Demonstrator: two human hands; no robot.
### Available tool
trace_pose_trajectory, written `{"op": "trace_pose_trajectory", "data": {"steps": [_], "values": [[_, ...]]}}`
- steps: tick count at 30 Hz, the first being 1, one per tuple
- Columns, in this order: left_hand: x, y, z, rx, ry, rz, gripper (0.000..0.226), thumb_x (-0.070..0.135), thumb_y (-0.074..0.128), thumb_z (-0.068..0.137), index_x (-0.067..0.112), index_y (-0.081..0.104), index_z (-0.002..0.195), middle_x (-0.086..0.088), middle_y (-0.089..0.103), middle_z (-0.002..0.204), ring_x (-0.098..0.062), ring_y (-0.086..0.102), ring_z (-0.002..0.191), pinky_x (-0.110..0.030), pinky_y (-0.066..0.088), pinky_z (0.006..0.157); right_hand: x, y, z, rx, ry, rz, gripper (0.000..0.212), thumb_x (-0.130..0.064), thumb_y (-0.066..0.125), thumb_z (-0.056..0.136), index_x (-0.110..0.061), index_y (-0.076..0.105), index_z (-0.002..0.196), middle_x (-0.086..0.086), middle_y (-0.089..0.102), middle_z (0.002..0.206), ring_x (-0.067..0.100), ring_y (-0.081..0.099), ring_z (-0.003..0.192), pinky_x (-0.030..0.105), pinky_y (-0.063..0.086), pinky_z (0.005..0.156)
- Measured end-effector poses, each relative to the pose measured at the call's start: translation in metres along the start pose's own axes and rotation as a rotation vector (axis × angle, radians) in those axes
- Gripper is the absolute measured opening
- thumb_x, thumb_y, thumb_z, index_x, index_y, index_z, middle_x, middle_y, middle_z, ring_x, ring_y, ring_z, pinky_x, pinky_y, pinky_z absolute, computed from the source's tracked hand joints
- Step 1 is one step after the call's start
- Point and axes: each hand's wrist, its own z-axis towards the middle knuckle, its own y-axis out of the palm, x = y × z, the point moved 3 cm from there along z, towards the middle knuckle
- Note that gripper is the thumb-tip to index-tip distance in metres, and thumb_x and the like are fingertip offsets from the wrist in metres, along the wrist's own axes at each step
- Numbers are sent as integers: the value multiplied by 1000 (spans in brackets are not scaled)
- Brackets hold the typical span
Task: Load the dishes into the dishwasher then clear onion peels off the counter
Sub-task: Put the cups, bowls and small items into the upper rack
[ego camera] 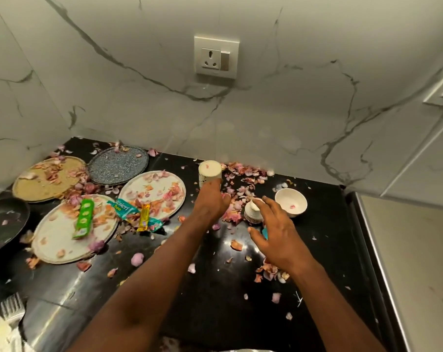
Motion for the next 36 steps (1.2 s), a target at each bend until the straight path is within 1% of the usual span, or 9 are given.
{"op": "trace_pose_trajectory", "data": {"steps": [6,9,15,19,23,28,31,34,36], "values": [[-6,15,22,-61,-125,-70,61,36,71,94,14,53,148,-16,54,149,-32,51,136,-44,43,111,4,-7,0,20,27,-34,74,-40,67,97,-36,28,160,-3,23,167,19,26,154,44,27,125],[-13,22,27,-95,-254,-272,57,35,75,92,20,57,144,-12,55,150,-31,51,138,-44,43,113,7,-10,0,21,36,-28,74,-39,67,96,-37,29,159,-2,25,166,20,28,153,47,29,125],[-17,4,20,357,-260,-561,28,6,65,95,26,71,114,-6,66,130,-21,65,116,-32,61,84,17,-18,-9,44,66,13,74,-38,67,97,-34,30,160,-2,24,167,20,27,153,50,31,125],[6,-19,-7,431,-72,-581,23,-1,62,97,19,67,105,5,67,111,-9,62,106,-32,59,89,25,-26,-23,99,84,99,71,-35,67,98,-31,34,160,-6,28,164,14,29,151,46,34,124],[46,-30,-46,235,189,-730,21,-6,59,98,13,63,102,1,67,102,-3,64,99,-19,55,90,34,-43,-39,234,121,261,66,-36,70,97,-30,40,155,-10,39,156,7,40,143,35,40,119],[116,-2,-84,-301,442,-903,18,-10,56,99,3,58,111,-7,63,112,-16,63,106,-28,56,85,65,-82,-75,419,319,551,74,-62,65,89,-40,39,155,-20,44,153,-7,48,132,19,48,104],[167,43,-112,-587,488,-1022,18,-5,59,99,2,56,115,-9,58,102,-23,56,96,-39,49,87,88,-107,-116,513,420,682,61,-48,63,96,-31,47,152,-16,56,143,-9,59,119,11,52,90],[211,94,-145,-808,540,-1001,22,-5,61,97,7,57,116,1,59,95,-18,52,94,-39,43,90,116,-125,-177,637,541,731,38,-42,66,100,-33,62,137,-8,71,122,10,71,108,28,59,85],[232,120,-166,-919,585,-913,26,-4,61,99,12,60,118,1,62,96,-13,55,95,-32,47,88,135,-126,-218,659,644,788,38,-50,70,93,-39,66,129,-5,73,119,18,72,110,46,60,93]]}}
